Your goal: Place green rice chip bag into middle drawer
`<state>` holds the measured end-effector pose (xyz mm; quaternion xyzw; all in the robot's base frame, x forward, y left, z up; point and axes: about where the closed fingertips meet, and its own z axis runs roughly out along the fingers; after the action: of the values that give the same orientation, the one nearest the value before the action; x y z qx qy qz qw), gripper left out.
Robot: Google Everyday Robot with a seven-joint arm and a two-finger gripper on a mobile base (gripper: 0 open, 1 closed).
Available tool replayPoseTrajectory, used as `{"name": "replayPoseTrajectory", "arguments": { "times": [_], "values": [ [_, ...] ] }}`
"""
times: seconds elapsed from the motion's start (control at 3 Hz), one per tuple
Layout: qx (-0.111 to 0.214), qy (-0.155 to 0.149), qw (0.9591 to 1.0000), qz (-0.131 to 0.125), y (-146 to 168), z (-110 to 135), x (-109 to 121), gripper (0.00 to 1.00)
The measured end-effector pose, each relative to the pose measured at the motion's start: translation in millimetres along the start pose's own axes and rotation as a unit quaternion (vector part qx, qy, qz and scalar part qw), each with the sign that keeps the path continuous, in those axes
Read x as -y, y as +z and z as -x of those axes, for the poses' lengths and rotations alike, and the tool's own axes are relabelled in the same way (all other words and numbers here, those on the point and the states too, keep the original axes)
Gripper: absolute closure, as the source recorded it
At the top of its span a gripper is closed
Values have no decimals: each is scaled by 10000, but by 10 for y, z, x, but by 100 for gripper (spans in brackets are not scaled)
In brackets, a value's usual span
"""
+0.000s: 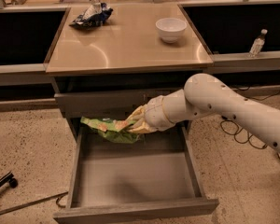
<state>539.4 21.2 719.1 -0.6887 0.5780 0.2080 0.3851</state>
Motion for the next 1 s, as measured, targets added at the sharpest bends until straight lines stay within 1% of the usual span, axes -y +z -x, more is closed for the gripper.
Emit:
{"name": "replayPoseTrajectory", "arguments": {
  "times": [0.33,0.67,1.0],
  "values": [
    [59,173,9998,12,219,-251,-128,100],
    [186,637,9978,-51,603,-824,-415,100],
    [433,1075,9932,-107,1057,-1357,-648,100]
  ]
}}
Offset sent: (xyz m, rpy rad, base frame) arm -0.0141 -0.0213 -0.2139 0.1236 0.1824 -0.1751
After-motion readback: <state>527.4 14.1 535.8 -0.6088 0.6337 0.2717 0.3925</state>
